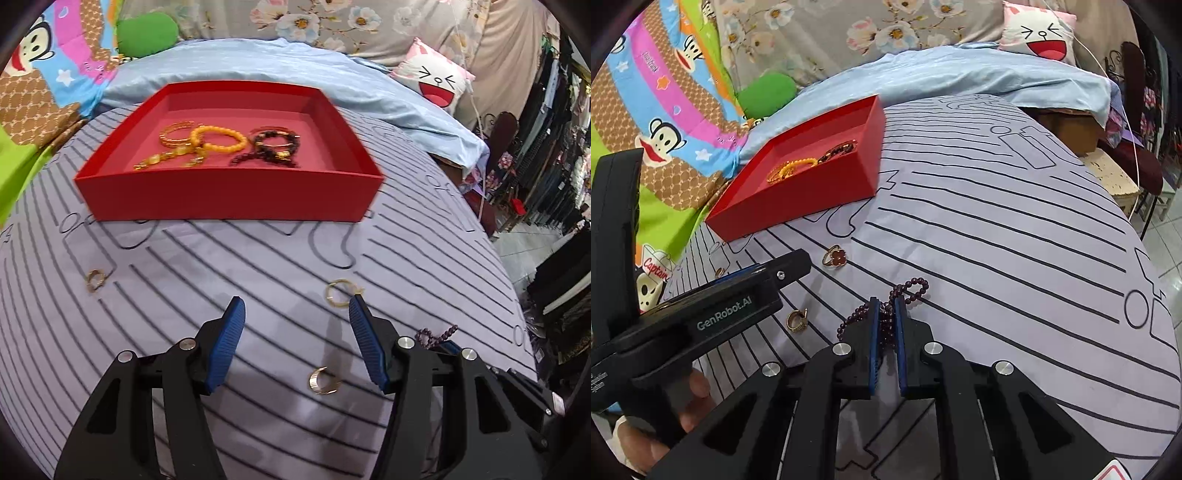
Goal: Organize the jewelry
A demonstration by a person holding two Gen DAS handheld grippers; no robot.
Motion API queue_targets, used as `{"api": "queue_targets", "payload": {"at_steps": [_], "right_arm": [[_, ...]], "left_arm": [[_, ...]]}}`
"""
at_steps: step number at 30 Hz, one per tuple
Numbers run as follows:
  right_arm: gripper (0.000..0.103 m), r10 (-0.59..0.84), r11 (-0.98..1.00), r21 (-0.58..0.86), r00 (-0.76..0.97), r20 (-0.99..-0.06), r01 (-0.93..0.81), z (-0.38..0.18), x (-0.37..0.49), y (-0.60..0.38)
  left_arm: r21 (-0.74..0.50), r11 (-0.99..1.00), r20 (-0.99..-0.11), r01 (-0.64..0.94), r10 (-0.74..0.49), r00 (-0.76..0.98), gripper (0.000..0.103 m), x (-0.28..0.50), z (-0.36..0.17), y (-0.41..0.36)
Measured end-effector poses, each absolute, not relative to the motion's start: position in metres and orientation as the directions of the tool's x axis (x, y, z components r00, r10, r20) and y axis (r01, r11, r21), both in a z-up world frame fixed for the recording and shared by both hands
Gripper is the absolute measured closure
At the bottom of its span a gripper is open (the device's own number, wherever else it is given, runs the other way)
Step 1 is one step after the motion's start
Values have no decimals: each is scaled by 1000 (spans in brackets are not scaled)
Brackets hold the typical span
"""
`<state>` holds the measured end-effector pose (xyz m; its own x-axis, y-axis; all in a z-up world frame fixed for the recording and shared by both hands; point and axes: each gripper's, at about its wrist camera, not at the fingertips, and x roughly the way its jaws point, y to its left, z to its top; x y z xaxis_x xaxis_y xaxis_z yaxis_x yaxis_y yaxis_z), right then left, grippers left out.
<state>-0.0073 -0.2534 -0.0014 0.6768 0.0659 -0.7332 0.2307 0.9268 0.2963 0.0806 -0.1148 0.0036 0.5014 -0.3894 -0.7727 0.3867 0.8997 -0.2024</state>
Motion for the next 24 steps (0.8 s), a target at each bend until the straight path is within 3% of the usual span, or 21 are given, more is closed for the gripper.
{"api": "queue_targets", "payload": {"at_steps": [8, 11, 14, 24], "right_arm": [[99, 75, 919, 316, 681, -729, 237, 0, -8, -261], [99, 81, 916, 323, 679, -729, 237, -2, -8, -262], [99, 84, 916, 326, 681, -727, 235, -2, -8, -263], [91, 92, 907, 341, 672, -735, 248, -5, -9, -264]], "left_arm": [[-172, 890, -778, 421, -385, 496, 49, 88, -4, -144], [-170, 891, -776, 421, -384, 500, 59, 89, -5, -144], [-172, 885, -774, 433, -393, 496, 80, 89, -6, -143], [-176, 889, -767, 422, -393, 508, 82, 83, -1, -129]]}}
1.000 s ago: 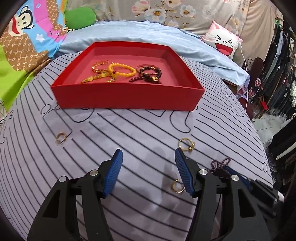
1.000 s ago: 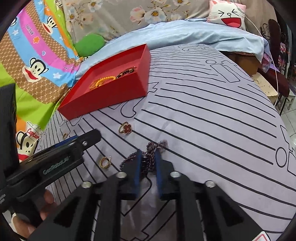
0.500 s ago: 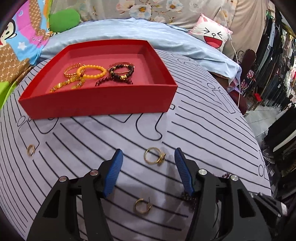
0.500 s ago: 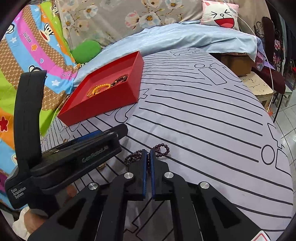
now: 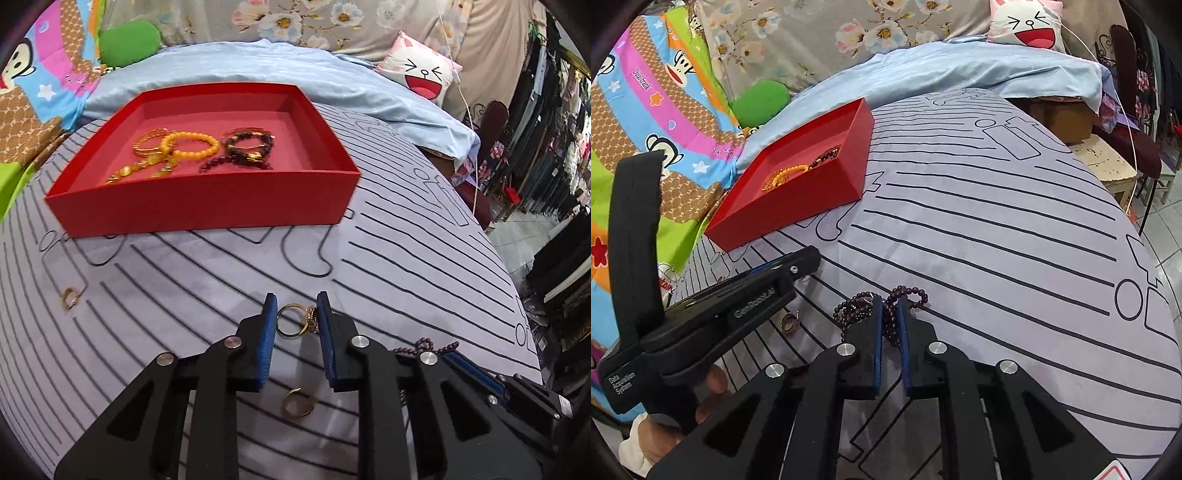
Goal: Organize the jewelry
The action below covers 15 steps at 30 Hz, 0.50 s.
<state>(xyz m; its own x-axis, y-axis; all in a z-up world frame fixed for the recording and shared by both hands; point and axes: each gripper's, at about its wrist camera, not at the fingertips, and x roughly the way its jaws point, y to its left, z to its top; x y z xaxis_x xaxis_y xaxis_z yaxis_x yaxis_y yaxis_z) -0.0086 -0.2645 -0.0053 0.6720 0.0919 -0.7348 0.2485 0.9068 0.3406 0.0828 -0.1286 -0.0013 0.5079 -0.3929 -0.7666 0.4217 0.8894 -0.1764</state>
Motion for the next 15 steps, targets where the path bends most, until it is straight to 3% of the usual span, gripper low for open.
{"api": "queue_targets", "payload": {"at_steps": [9, 11, 15], "right_arm": [[87, 104, 897, 361, 673, -732, 255, -4, -4, -264], [73, 98, 893, 367, 681, -725, 262, -1, -7, -265], [71, 75, 892, 357, 688, -722, 278, 2, -8, -267]], "left_arm": [[-197, 909, -766, 368, -377, 521, 82, 82, 5, -96], [-194, 914, -767, 356, -368, 526, 82, 82, 5, -89], [-202, 924, -770, 325, -355, 530, 82, 83, 4, -75]]}}
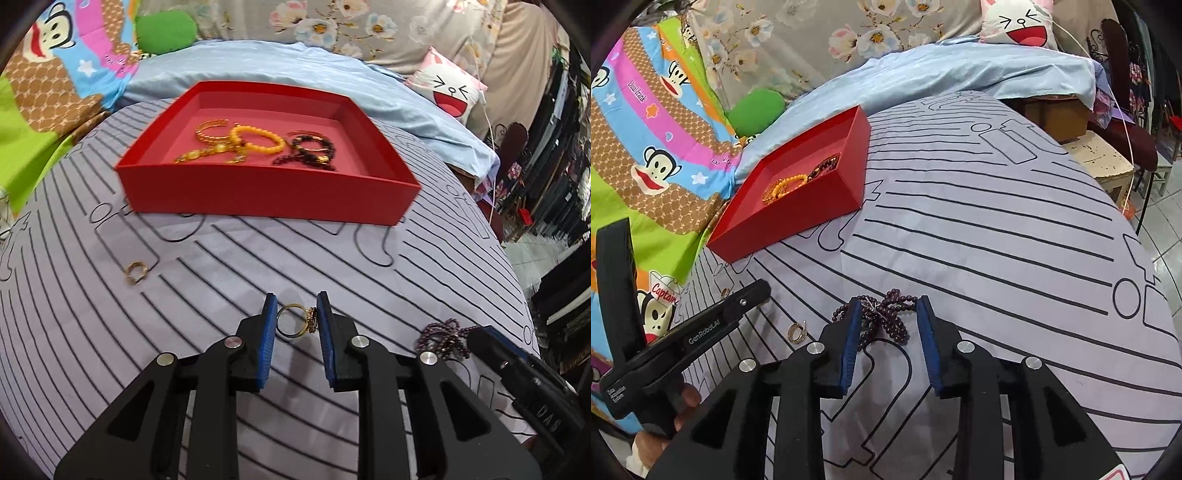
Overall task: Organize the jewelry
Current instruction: 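Carry strand into tray and open right tool while left tool drops gold ring there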
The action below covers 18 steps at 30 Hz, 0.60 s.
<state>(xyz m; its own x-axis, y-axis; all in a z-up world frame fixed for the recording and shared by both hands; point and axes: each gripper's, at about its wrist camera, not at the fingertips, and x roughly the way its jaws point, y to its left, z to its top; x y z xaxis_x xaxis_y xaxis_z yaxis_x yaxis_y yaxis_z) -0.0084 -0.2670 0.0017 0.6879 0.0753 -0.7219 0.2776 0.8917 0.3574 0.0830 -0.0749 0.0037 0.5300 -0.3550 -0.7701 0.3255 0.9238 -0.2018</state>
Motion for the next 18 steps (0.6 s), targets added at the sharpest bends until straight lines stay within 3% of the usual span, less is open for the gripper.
{"api": "queue_targets", "payload": {"at_steps": [13, 18], "right_arm": [[74, 64, 884, 355, 675, -735, 304, -9, 12, -264], [88, 73, 884, 363, 681, -729, 294, -7, 18, -261]], "left_arm": [[-212, 926, -769, 311, -355, 532, 82, 82, 4, -66], [-217, 925, -770, 311, -358, 529, 82, 81, 4, -65]]}}
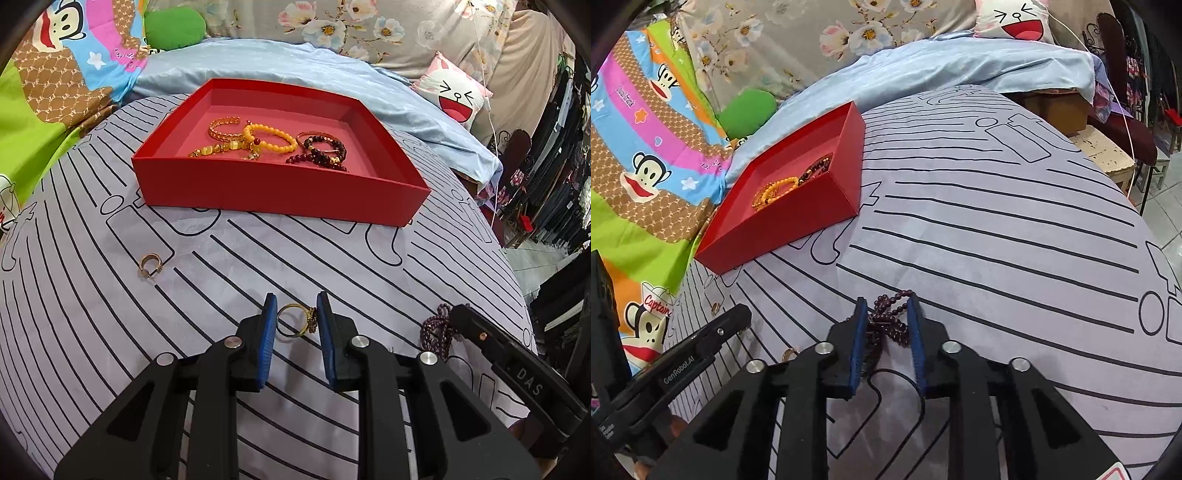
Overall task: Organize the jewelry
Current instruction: 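Carry strand into tray and open right tool while left tool drops gold ring there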
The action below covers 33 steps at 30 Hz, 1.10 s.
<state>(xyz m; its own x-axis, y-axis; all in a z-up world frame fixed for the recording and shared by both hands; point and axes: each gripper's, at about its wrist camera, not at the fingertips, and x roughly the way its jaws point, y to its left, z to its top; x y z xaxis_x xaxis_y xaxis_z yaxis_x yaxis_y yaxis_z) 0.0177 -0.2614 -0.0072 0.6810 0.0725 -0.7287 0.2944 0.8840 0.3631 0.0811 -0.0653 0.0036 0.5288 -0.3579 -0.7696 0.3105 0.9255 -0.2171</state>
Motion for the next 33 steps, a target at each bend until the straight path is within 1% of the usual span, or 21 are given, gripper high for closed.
{"api": "queue_targets", "payload": {"at_steps": [2, 5, 12, 21, 28, 33], "right_arm": [[94, 72, 887, 360, 684, -726, 289, -6, 19, -260], [99, 71, 891, 357, 690, -721, 281, -3, 20, -257], [99, 75, 900, 358, 719, -691, 250, 15, 15, -251], [99, 92, 927, 338, 771, -630, 165, 59, 28, -234], [99, 117, 945, 315, 803, -584, 91, 88, 69, -220], [99, 84, 962, 261, 812, -578, 86, 97, 105, -220]], "left_arm": [[-217, 926, -770, 309, -356, 529, 82, 80, 3, -65], [-219, 926, -770, 307, -357, 529, 82, 79, 4, -64], [-227, 925, -760, 303, -363, 539, 82, 77, 13, -53], [-210, 926, -739, 315, -361, 569, 82, 86, 40, -33], [-176, 929, -717, 324, -347, 605, 82, 117, 67, -28], [-122, 933, -692, 338, -324, 645, 82, 150, 85, -39]]}}
